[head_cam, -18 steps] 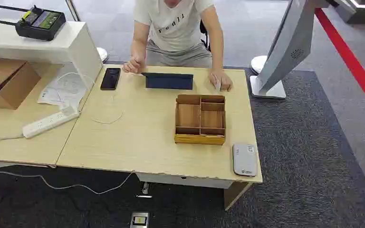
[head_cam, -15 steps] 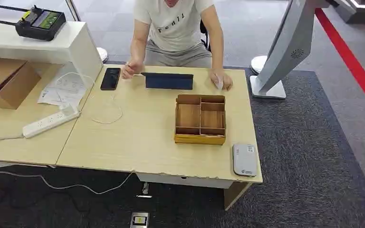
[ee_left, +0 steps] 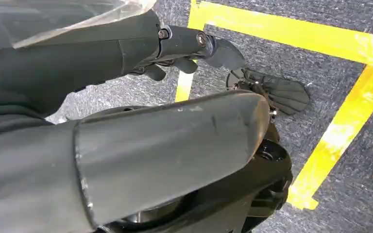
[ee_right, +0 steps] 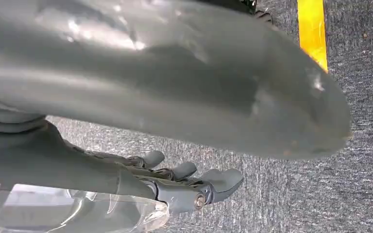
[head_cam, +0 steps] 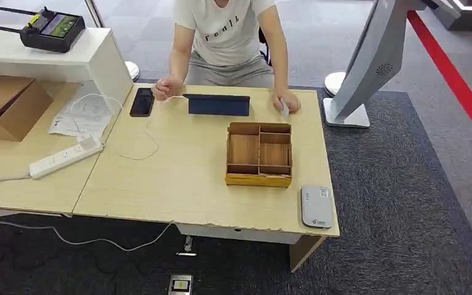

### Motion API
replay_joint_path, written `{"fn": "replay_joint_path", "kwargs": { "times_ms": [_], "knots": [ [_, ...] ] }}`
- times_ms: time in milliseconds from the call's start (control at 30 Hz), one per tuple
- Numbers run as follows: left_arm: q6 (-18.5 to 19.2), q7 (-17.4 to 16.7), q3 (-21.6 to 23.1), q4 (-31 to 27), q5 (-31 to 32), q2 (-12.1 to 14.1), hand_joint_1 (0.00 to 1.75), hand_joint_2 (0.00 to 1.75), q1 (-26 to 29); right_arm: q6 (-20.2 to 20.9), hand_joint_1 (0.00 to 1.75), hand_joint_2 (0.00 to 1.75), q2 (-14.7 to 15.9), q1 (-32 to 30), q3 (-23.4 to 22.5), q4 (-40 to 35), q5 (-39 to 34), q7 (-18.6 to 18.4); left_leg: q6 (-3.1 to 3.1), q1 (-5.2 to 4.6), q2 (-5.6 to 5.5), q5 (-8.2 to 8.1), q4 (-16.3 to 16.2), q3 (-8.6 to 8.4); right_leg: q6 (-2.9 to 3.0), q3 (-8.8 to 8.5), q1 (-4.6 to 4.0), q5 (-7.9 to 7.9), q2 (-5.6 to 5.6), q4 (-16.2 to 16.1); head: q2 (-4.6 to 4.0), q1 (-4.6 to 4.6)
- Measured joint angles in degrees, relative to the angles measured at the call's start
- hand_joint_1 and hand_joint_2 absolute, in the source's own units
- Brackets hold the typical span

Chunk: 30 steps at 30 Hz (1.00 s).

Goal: Pass the card to the sensor for recognition and then transmit it.

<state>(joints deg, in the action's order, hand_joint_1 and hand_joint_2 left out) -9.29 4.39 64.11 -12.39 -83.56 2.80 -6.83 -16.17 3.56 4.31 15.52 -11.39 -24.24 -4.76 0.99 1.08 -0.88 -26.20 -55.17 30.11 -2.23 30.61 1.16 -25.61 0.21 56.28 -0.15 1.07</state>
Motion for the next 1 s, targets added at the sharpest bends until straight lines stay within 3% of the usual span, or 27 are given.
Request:
{"fn": "replay_joint_path", "kwargs": {
  "times_ms": [467,567,667,700,767,867,900,1000],
  "knots": [
    [0.0,0.2,0.0,0.0,0.5,0.0,0.00,0.00,0.0,-0.1,0.00,0.00,0.1,0.0,0.0,0.0,-0.4,-0.3,0.00,0.00,0.00,0.00,0.0,0.00,0.00,0.00,0.00,0.00,0.00,0.0,0.00,0.00],
    [0.1,0.2,0.0,0.0,0.6,0.0,0.00,0.00,0.0,-3.1,0.00,0.00,0.0,0.0,0.0,0.0,-0.6,-0.2,0.00,0.00,0.00,0.00,0.0,0.00,0.00,0.00,0.00,0.00,0.00,0.0,0.00,0.00],
    [0.2,0.5,0.0,0.0,0.4,0.0,0.00,0.00,0.0,-11.6,0.00,0.00,0.1,0.1,0.0,0.0,-1.5,4.0,0.00,0.00,0.00,0.00,0.0,0.00,0.00,-0.01,0.00,0.00,0.00,0.0,0.00,0.00],
    [0.0,0.7,0.0,0.0,0.0,0.0,0.00,0.00,0.0,-14.5,0.00,1.75,0.3,0.1,-0.1,0.0,-2.6,6.0,0.00,0.00,0.00,0.00,0.0,0.00,0.00,-0.01,0.00,0.00,0.00,0.0,0.00,0.02],
    [-0.5,1.2,0.0,0.0,-0.7,-0.1,0.00,0.00,0.0,-19.6,0.00,1.75,0.0,0.3,-1.3,-0.1,-4.5,11.1,0.00,0.00,-0.01,0.00,0.0,0.02,0.00,-0.02,0.00,0.00,0.00,0.0,0.00,0.04],
    [-1.0,1.7,-0.1,0.0,-1.1,-0.3,0.00,0.00,0.0,-23.5,0.00,1.75,-1.7,2.8,-5.4,3.1,-5.4,31.7,0.00,0.00,0.28,0.00,0.0,-0.03,0.06,0.08,0.00,0.06,0.22,0.0,0.00,0.00],
    [-0.9,1.7,-0.2,0.0,-1.2,-0.3,0.00,0.00,-0.1,-23.5,0.00,1.75,-2.0,3.6,-7.0,4.2,-5.6,36.3,0.00,0.00,0.39,0.00,0.0,-0.07,0.07,0.07,0.00,0.06,0.24,0.0,0.00,0.02],
    [-0.7,1.6,-0.4,0.0,-1.0,-0.3,0.00,0.00,0.0,-23.6,0.00,1.75,-2.6,5.0,-8.7,5.4,-5.5,42.0,0.01,0.01,0.32,0.00,0.0,-0.11,0.06,0.00,-0.01,0.05,0.23,0.0,0.00,-0.02]
  ]
}}
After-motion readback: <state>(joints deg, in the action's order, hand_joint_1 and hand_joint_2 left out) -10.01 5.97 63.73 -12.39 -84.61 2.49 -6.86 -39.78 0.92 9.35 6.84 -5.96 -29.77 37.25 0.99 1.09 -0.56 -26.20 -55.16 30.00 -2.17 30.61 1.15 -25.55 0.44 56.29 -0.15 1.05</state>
